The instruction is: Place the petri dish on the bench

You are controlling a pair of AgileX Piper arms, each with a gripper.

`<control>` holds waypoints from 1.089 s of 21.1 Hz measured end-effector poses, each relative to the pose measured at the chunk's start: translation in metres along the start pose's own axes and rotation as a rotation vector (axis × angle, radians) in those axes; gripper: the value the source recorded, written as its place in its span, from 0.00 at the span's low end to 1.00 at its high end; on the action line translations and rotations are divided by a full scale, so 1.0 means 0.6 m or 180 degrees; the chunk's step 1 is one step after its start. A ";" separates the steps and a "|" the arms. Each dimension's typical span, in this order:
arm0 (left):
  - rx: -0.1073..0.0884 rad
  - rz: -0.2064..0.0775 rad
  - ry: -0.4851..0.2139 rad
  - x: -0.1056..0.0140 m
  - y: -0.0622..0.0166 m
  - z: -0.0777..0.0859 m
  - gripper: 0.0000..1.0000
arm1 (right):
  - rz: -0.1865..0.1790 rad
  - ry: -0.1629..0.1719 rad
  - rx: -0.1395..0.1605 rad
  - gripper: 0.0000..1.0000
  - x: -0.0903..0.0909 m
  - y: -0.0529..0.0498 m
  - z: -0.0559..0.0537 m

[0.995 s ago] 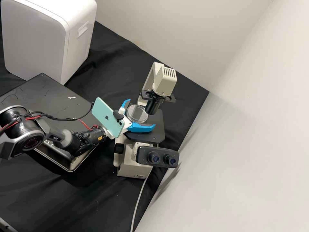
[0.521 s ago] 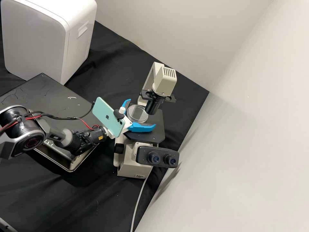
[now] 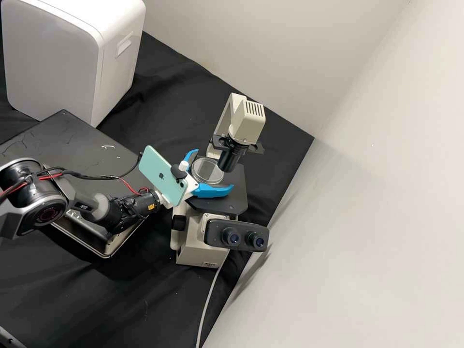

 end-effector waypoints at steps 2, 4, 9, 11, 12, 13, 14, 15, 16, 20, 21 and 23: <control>-0.0002 0.0002 0.0016 0.000 0.000 -0.002 1.00 | 0.0000 0.0000 0.0089 0.00 0.000 0.000 0.000; -0.0002 0.0002 0.0020 0.000 0.000 -0.002 1.00 | -0.0003 0.0003 0.0146 0.00 0.000 0.000 0.000; -0.0002 0.0002 0.0020 0.000 0.000 -0.002 1.00 | -0.0023 0.0024 0.0175 0.00 0.000 -0.002 -0.002; -0.0002 0.0002 0.0020 0.000 0.000 -0.002 1.00 | -0.0032 0.0033 0.0175 0.00 0.000 -0.004 -0.004; -0.0002 0.0002 0.0020 0.000 0.000 -0.002 1.00 | -0.0030 0.0030 0.0175 0.00 0.000 -0.003 -0.003; -0.0002 0.0002 0.0020 0.000 0.000 -0.002 1.00 | -0.0030 0.0030 0.0175 0.00 0.000 -0.003 -0.003; -0.0002 0.0002 0.0020 0.000 0.000 -0.002 1.00 | -0.0030 0.0030 0.0181 0.00 0.000 -0.003 -0.003; -0.0002 0.0002 0.0020 0.000 0.000 -0.002 1.00 | -0.0030 0.0030 0.0181 0.00 0.000 -0.003 -0.003; -0.0002 0.0002 0.0020 0.000 0.000 -0.002 1.00 | -0.0030 0.0030 0.0198 0.00 0.000 -0.003 -0.003; -0.0002 0.0002 0.0020 0.000 0.000 -0.002 1.00 | -0.0030 0.0030 0.0219 0.00 0.000 -0.003 -0.003; -0.0002 0.0002 0.0020 0.000 0.000 -0.002 1.00 | -0.0030 0.0030 0.0219 0.00 0.000 -0.003 -0.003; -0.0002 0.0002 0.0020 0.000 0.000 -0.002 1.00 | -0.0033 0.0033 0.0222 0.00 0.000 -0.003 -0.003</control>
